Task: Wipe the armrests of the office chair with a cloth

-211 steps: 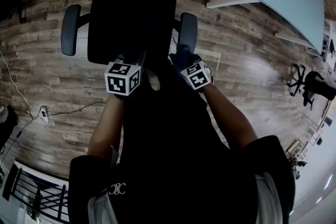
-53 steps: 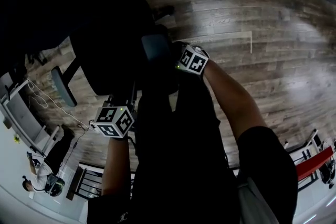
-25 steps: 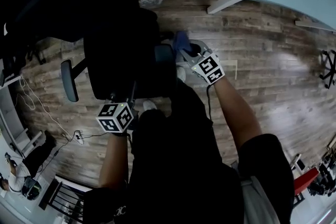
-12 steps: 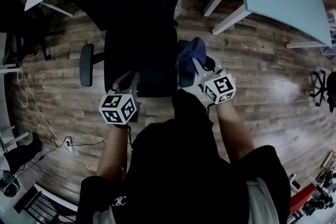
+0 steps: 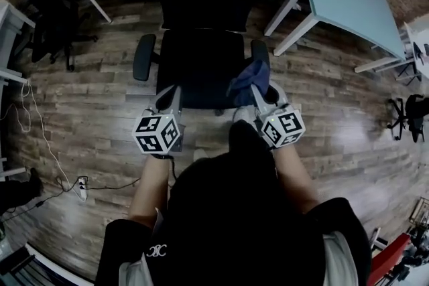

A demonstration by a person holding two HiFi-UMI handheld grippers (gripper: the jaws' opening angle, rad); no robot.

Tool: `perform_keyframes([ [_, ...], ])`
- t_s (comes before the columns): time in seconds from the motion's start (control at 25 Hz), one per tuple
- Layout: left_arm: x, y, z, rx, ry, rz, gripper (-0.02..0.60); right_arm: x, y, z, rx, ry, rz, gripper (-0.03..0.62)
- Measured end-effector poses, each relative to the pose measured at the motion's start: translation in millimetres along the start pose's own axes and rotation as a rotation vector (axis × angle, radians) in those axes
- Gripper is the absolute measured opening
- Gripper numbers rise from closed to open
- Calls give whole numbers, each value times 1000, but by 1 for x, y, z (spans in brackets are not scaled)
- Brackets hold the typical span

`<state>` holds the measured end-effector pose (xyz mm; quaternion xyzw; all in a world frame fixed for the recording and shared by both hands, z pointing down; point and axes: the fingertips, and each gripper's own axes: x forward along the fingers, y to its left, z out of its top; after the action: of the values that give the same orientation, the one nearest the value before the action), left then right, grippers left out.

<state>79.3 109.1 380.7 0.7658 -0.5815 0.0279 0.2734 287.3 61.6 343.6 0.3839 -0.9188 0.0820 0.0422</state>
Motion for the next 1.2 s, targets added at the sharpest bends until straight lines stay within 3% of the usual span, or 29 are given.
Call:
perform_keyframes([
  [0.12,-36,0,-6,-3,-20,-11,6,-28,41,0,-28,17,5,64],
  [0.28,-67,-8,-15,-1,-51,-19,6,-64,64,-3,-45,29,-8,64],
  [0.64,-130,-76,-59,50,-96,-38,6,-178,95,-15,-22,-39,-21,65],
  [0.88,-175,-146,-126,75,-73,-40,6,-273,109,-42,0,-66,-57,67],
  [1.04,-224,-182,-174,67,-62,-25,6,-328,134,-67,7,-63,-18,67],
  [1.2,-270,-196,-198,47,-41,30,6,-366,162,-71,30,-70,14,67],
])
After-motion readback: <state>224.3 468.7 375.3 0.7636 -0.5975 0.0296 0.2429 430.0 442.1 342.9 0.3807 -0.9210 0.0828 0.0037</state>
